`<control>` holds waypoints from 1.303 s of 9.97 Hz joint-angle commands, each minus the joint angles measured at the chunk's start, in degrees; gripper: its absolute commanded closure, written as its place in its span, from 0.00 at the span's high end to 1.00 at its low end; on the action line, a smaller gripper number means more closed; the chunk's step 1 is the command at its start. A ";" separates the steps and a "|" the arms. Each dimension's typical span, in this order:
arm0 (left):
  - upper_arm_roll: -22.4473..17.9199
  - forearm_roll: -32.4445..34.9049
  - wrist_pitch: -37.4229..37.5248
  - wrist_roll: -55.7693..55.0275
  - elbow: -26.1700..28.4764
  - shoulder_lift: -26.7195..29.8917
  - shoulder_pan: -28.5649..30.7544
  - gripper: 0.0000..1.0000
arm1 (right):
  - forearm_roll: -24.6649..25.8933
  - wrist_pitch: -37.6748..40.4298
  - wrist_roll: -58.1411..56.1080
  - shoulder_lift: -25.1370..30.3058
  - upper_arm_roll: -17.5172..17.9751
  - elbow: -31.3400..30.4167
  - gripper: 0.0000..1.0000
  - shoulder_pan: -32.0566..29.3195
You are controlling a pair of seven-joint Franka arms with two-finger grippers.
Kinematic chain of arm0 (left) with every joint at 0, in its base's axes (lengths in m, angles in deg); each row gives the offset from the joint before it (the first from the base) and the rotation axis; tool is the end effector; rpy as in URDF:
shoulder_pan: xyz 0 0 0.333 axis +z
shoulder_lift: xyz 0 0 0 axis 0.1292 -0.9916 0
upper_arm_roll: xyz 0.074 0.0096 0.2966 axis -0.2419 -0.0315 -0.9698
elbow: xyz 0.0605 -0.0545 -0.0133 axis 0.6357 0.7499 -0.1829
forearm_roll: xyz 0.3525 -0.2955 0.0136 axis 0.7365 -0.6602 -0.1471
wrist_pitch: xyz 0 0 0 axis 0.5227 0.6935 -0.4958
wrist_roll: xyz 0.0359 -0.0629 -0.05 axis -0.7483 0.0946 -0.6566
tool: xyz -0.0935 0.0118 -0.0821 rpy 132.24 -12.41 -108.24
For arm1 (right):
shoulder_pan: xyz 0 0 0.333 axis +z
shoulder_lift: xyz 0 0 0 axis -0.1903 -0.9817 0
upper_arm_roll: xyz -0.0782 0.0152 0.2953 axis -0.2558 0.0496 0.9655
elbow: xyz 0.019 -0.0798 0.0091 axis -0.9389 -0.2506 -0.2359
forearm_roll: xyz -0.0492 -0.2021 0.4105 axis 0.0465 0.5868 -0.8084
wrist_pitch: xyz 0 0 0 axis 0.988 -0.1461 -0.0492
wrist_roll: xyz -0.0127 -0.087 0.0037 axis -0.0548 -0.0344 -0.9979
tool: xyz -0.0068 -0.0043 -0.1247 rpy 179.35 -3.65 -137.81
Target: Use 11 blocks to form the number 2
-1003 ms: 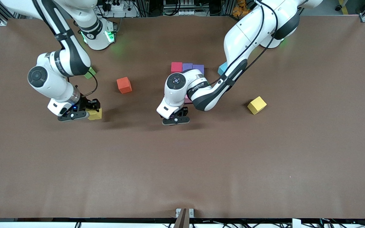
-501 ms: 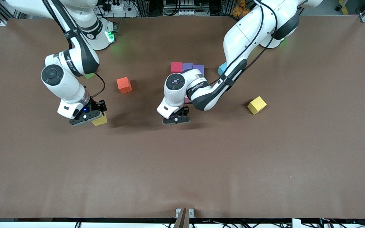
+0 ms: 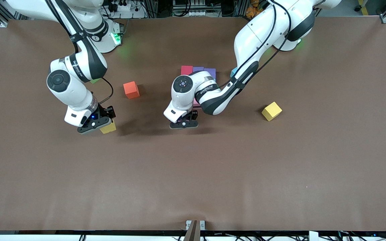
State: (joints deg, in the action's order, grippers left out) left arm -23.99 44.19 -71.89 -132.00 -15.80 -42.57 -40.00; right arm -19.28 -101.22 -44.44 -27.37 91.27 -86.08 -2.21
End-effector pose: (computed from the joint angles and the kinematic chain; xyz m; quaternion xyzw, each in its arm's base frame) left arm 0.5068 -0.6253 0.1260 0.9977 0.0444 0.0209 0.0476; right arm 0.5833 0.1402 0.2194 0.9772 0.2112 0.0227 0.0042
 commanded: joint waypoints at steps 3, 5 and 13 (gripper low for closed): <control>-0.70 -1.65 0.76 0.98 -0.50 1.48 0.14 1.00 | 0.79 0.46 0.04 -1.70 0.05 1.70 0.27 1.66; -0.17 -1.65 4.96 1.07 -0.58 2.98 0.50 1.00 | 0.79 0.46 0.04 -2.06 0.05 1.52 0.27 1.66; 0.10 -8.93 15.41 -0.33 1.34 14.39 11.54 1.00 | 1.49 6.96 -0.31 -8.01 -0.74 14.85 0.25 16.56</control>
State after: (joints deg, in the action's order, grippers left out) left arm -24.16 37.66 -59.57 -132.10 -17.39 -31.92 -32.47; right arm -19.17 -95.79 -45.02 -30.80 91.25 -76.32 9.58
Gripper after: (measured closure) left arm 0.000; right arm 0.467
